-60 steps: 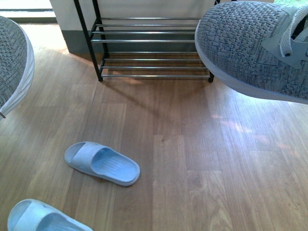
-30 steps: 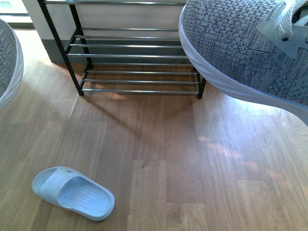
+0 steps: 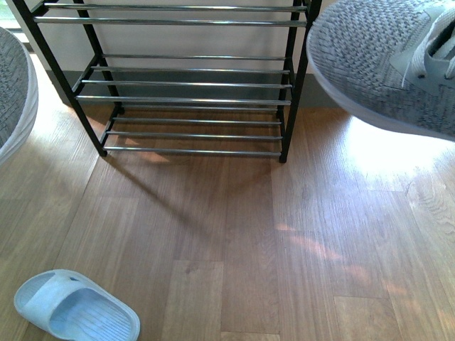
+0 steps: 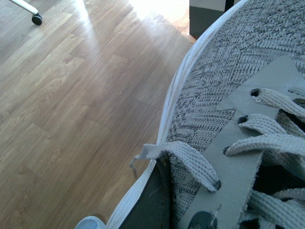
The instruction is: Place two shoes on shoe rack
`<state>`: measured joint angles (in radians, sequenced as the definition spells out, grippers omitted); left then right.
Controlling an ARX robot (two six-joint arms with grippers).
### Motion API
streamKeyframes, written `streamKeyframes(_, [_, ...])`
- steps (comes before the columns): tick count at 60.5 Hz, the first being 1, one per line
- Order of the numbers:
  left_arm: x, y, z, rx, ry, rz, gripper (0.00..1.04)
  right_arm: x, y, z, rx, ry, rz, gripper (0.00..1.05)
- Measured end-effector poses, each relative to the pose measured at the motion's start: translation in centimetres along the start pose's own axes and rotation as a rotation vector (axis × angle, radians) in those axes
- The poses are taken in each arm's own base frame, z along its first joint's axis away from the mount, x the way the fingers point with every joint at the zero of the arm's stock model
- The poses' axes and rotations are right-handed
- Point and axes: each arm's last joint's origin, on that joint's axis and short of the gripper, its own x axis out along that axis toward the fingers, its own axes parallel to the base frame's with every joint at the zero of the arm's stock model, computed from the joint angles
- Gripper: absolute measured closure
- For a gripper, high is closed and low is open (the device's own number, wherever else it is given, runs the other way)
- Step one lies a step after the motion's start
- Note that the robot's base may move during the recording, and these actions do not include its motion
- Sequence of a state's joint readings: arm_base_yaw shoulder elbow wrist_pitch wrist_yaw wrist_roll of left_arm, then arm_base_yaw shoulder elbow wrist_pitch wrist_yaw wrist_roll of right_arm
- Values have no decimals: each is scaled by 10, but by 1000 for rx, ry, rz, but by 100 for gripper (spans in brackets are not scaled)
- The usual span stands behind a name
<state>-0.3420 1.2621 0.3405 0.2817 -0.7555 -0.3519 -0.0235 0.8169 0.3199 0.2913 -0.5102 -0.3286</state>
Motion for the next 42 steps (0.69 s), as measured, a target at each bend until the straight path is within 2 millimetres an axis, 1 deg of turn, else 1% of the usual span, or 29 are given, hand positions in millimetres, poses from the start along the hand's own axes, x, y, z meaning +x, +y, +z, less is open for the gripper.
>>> streamKeyframes(8, [0, 0, 0, 0, 3, -8, 103, 0, 1, 0, 0, -8, 25, 103])
streamKeyframes(31, [-1, -1, 0, 0, 2, -13, 103, 0, 0, 0, -1, 0, -1, 103])
streamKeyframes(42, [-1, 0, 0, 0, -1, -5, 103, 0, 1, 0, -1, -5, 16, 103])
